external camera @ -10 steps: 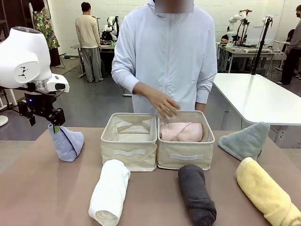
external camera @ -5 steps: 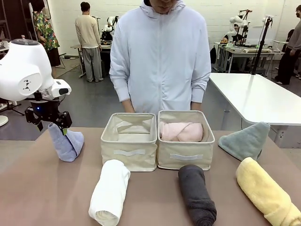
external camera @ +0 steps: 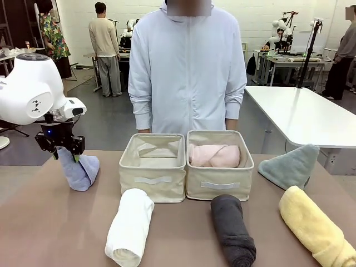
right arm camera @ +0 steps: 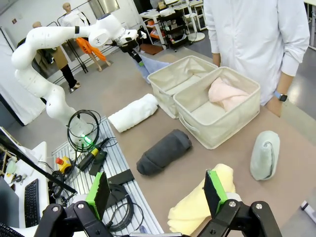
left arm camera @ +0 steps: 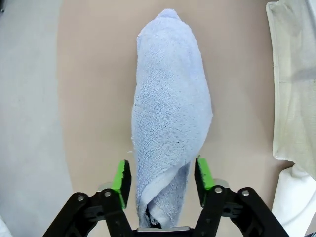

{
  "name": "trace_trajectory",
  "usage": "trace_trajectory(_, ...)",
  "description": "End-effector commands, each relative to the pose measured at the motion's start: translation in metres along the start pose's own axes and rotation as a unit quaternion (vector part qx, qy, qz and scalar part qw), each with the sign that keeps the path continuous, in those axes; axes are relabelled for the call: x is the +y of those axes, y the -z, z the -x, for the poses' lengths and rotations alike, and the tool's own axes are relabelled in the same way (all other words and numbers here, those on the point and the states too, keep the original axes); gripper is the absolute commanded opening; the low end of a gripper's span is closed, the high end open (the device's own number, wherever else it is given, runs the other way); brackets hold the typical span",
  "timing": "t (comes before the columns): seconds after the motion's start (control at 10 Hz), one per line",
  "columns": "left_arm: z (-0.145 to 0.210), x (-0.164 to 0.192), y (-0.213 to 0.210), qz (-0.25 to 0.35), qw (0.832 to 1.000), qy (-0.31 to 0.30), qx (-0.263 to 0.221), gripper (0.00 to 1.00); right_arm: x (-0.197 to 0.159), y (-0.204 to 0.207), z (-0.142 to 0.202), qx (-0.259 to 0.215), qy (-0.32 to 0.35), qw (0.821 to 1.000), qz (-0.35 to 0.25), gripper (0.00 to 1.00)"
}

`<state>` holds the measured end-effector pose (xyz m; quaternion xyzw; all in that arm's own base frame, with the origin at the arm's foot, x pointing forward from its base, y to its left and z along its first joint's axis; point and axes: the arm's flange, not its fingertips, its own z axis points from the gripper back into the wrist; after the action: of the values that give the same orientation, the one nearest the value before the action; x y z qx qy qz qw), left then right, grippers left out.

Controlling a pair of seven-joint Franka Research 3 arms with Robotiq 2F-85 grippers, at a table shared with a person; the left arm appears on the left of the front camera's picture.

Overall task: Sort the towels based on their folding style.
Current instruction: Pick up one triangle-folded towel and place it in the left Fabric basket.

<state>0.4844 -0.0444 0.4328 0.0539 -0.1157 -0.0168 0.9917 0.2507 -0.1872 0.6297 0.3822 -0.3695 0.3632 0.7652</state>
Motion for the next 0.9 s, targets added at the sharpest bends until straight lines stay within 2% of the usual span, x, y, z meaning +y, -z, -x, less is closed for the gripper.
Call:
trace_trajectory(0.0, -0.001, 0.002, -0.001, 0.017, 1.000, -0.002, -0.014, 0.00, -0.001, -0.002, -0.003, -0.010, -0.008, 1.000, -0.005, 1.00)
trace_trajectory(0.1, -0.001, 0.002, -0.001, 0.019, 1.000, -0.001, -0.016, 0.19, -0.001, -0.002, -0.003, -0.010, -0.008, 1.000, -0.005, 1.00)
trace_trajectory(0.3, -0.002, 0.002, -0.001, 0.026, 1.000, 0.001, -0.015, 0.00, -0.001, -0.002, -0.003, -0.010, -0.008, 1.000, -0.005, 1.00)
trace_trajectory(0.5, -0.003, 0.004, -0.002, 0.031, 0.999, 0.005, -0.015, 0.00, -0.001, -0.002, -0.003, -0.010, -0.008, 1.000, -0.005, 1.00)
trace_trajectory(0.6, -0.004, 0.006, -0.008, 0.031, 0.999, 0.031, -0.021, 0.00, -0.001, -0.002, -0.003, -0.010, -0.008, 1.000, -0.005, 1.00)
trace_trajectory(0.7, -0.006, 0.007, -0.026, 0.015, 0.996, 0.092, -0.011, 0.00, -0.001, -0.002, -0.003, -0.010, -0.008, 1.000, -0.005, 1.00)
trace_trajectory(0.8, -0.001, 0.013, -0.069, -0.007, 0.988, 0.157, 0.000, 0.00, -0.001, -0.002, -0.003, -0.010, -0.008, 1.000, -0.005, 1.00)
